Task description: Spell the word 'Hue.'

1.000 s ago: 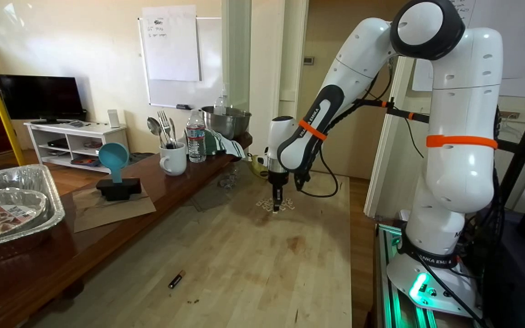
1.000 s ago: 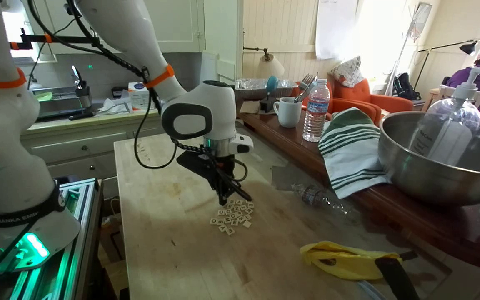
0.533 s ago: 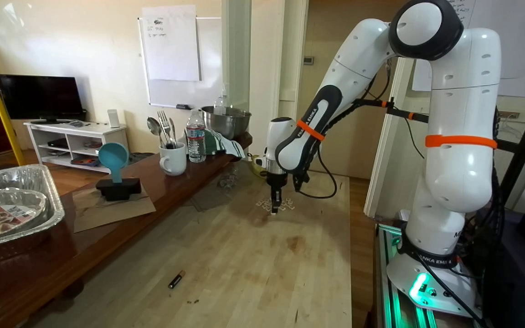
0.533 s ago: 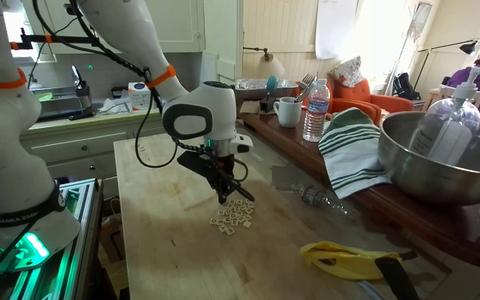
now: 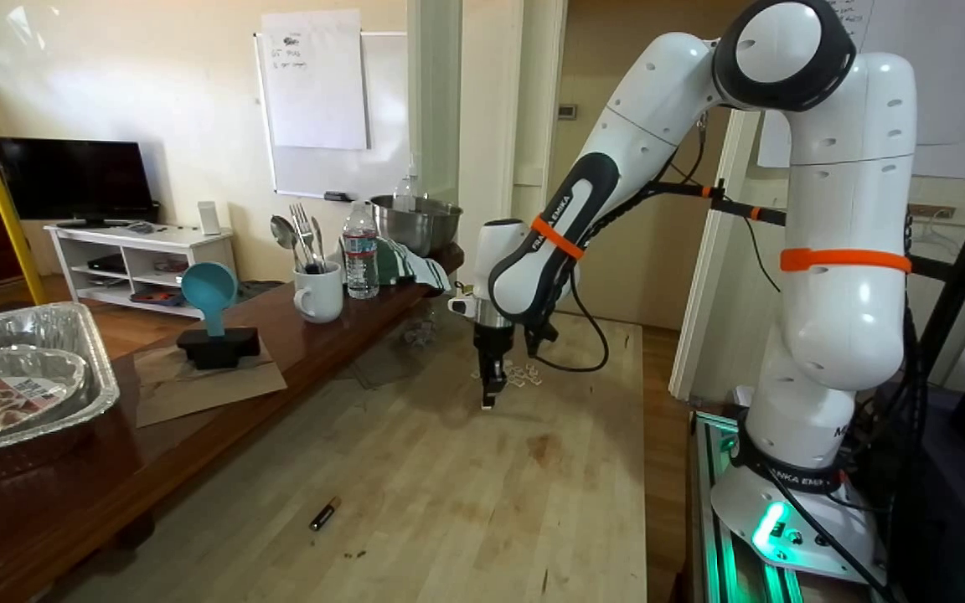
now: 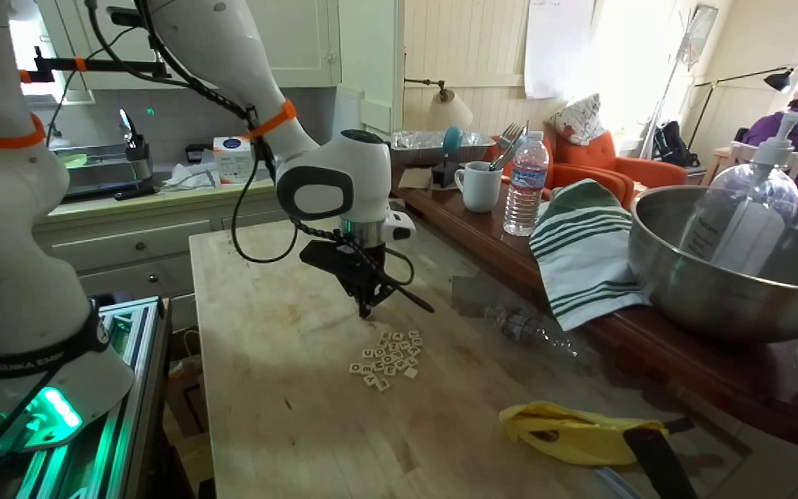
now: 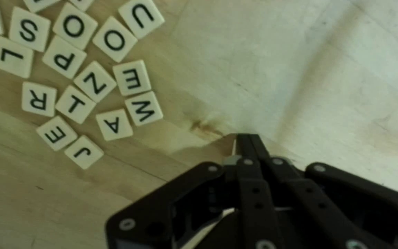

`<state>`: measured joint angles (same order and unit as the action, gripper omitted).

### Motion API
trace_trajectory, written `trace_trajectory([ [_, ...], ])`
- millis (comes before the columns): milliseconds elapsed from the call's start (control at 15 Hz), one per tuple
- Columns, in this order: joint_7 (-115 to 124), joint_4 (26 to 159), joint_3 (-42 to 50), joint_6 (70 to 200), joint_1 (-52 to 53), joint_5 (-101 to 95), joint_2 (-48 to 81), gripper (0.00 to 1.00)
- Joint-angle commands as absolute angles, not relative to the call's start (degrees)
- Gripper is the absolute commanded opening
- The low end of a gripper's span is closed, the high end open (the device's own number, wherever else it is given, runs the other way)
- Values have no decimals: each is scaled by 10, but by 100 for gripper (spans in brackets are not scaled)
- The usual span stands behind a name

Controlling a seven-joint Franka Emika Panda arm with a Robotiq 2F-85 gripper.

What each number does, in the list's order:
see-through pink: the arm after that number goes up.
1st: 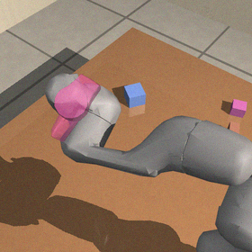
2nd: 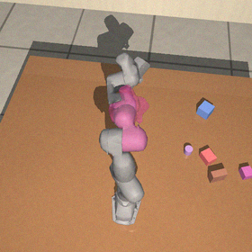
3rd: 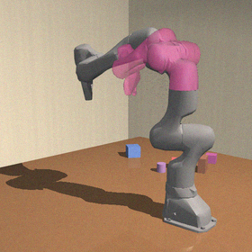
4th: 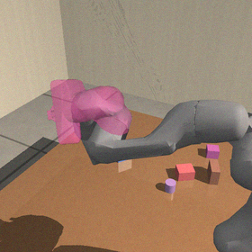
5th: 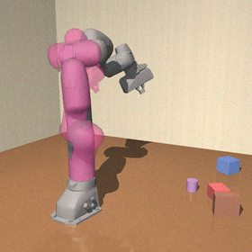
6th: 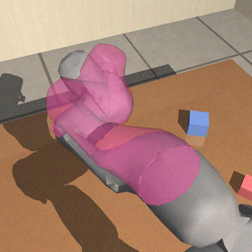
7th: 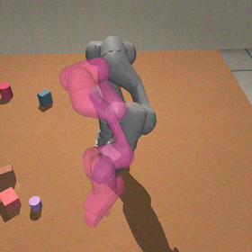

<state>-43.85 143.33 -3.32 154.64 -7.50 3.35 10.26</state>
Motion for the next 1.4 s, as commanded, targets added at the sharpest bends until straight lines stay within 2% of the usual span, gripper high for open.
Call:
trace_trajectory([
  [0, -429, 1415, -41, 1515, -54, 21, 147, 0],
  [400, -357, 1403, -37, 1486, -35, 8, 144, 0],
  [933, -368, 1448, -36, 1510, -50, 34, 59, 0],
  [1333, -366, 1464, 1, 1505, -57, 7, 38, 0],
])
